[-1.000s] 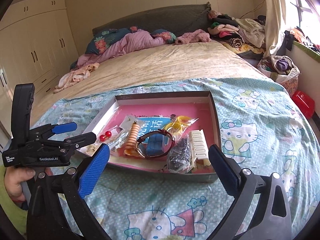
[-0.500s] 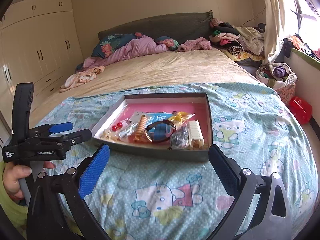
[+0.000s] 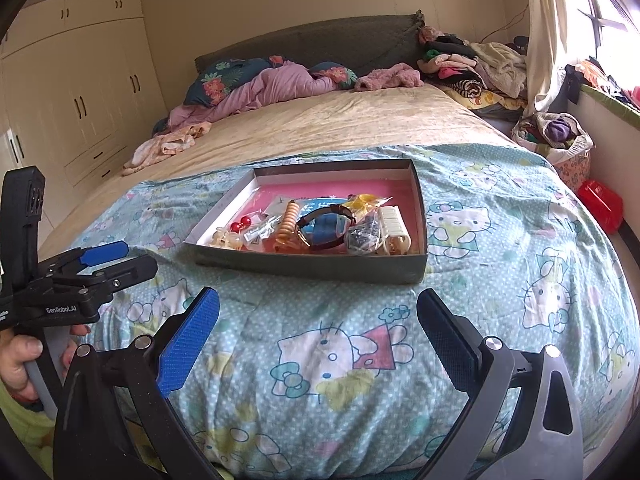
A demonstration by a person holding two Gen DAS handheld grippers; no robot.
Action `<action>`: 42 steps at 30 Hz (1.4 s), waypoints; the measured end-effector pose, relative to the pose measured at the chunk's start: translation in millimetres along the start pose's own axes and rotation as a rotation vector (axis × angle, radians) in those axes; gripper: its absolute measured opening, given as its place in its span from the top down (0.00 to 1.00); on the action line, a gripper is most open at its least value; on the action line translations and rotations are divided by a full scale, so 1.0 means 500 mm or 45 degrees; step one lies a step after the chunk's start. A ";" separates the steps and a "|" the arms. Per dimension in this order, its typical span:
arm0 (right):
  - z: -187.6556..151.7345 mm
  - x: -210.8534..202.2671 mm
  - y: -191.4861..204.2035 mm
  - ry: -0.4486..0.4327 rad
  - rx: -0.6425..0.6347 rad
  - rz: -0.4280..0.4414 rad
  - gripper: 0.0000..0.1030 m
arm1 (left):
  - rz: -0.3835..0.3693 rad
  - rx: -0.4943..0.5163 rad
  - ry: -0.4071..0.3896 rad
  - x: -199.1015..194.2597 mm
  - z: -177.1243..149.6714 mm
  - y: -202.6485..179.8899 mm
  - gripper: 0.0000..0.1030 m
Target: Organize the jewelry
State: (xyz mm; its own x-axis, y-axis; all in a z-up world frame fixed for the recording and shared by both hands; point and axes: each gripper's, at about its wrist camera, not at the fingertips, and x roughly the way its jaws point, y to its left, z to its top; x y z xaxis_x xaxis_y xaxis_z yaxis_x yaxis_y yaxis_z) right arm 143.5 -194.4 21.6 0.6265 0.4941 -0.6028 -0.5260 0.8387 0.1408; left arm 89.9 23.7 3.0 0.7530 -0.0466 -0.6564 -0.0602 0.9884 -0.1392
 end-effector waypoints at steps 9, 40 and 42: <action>-0.003 -0.009 0.008 0.000 -0.010 0.001 0.04 | 0.007 0.002 0.009 -0.003 -0.012 -0.006 0.09; -0.004 -0.016 0.011 0.000 -0.013 -0.006 0.04 | 0.043 -0.011 0.006 -0.015 -0.008 -0.007 0.09; -0.004 -0.016 0.011 0.001 -0.015 -0.007 0.04 | 0.042 -0.012 0.006 -0.016 -0.008 -0.008 0.09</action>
State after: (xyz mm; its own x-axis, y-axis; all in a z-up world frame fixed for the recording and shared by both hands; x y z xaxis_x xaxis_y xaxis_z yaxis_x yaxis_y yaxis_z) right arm 134.5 -194.2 25.7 0.6288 0.4896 -0.6040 -0.5295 0.8385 0.1285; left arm 81.7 19.6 5.8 0.7476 -0.0149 -0.6640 -0.0908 0.9881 -0.1245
